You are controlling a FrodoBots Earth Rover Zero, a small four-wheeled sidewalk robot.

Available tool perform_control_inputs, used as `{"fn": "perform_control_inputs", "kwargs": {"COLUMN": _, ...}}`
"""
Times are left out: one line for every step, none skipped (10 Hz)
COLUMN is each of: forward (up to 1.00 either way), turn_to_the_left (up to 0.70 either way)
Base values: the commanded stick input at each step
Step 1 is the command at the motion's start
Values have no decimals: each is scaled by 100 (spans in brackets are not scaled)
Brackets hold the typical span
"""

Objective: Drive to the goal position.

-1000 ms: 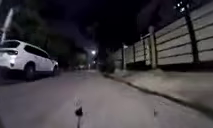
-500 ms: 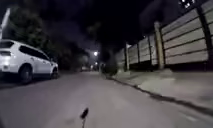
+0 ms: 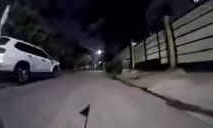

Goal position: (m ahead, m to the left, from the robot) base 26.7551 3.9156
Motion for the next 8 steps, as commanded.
{"fn": "perform_control_inputs", "kwargs": {"forward": 100, "turn_to_the_left": 0}}
{"fn": "perform_control_inputs", "kwargs": {"forward": 100, "turn_to_the_left": 0}}
{"fn": "perform_control_inputs", "kwargs": {"forward": 100, "turn_to_the_left": 0}}
{"fn": "perform_control_inputs", "kwargs": {"forward": 100, "turn_to_the_left": 0}}
{"fn": "perform_control_inputs", "kwargs": {"forward": 100, "turn_to_the_left": 0}}
{"fn": "perform_control_inputs", "kwargs": {"forward": 100, "turn_to_the_left": 0}}
{"fn": "perform_control_inputs", "kwargs": {"forward": 100, "turn_to_the_left": 0}}
{"fn": "perform_control_inputs", "kwargs": {"forward": 100, "turn_to_the_left": 0}}
